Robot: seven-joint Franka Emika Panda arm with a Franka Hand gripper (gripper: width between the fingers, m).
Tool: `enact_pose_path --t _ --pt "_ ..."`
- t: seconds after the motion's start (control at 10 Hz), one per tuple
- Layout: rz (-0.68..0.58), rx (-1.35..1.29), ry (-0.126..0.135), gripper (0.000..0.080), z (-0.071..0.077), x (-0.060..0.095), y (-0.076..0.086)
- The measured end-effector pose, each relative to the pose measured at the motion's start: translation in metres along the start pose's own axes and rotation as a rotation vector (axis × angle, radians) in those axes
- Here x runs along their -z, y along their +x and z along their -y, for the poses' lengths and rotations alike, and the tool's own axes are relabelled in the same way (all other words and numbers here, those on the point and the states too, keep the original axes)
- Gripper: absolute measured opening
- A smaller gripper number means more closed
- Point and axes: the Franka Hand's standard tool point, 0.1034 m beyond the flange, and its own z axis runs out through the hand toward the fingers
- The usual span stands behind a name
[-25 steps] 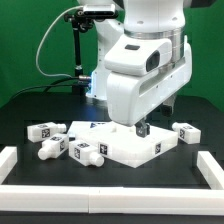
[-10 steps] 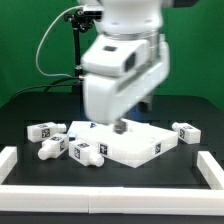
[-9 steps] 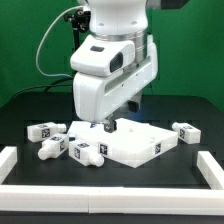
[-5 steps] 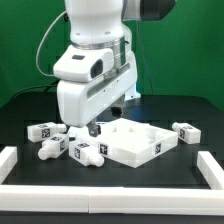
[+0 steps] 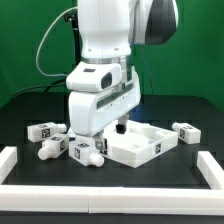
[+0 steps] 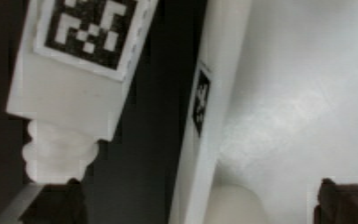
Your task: Assemble one leg
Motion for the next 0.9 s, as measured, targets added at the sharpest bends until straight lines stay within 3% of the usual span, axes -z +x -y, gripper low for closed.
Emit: enact_pose_path --t 0.2,0.4,0.5,0.7,0.8,0.9 --pt "0.001 -0.013 0.005 0.0649 0.001 -0.013 0.001" --pt "-0.003 -0.001 -0.018 0.0649 0.003 -0.019 0.016" --pt "-0.002 -0.002 -0.017 0.0649 0.003 -0.019 0.015" --pt "-0.002 -0.004 -0.015 0.0411 0.003 -0.019 0.014" --pt "-0.001 -0.005 -0.015 0.0411 0.003 -0.02 0.014" --pt "-0.001 -0.005 -0.015 0.0228 0.003 -0.02 0.014"
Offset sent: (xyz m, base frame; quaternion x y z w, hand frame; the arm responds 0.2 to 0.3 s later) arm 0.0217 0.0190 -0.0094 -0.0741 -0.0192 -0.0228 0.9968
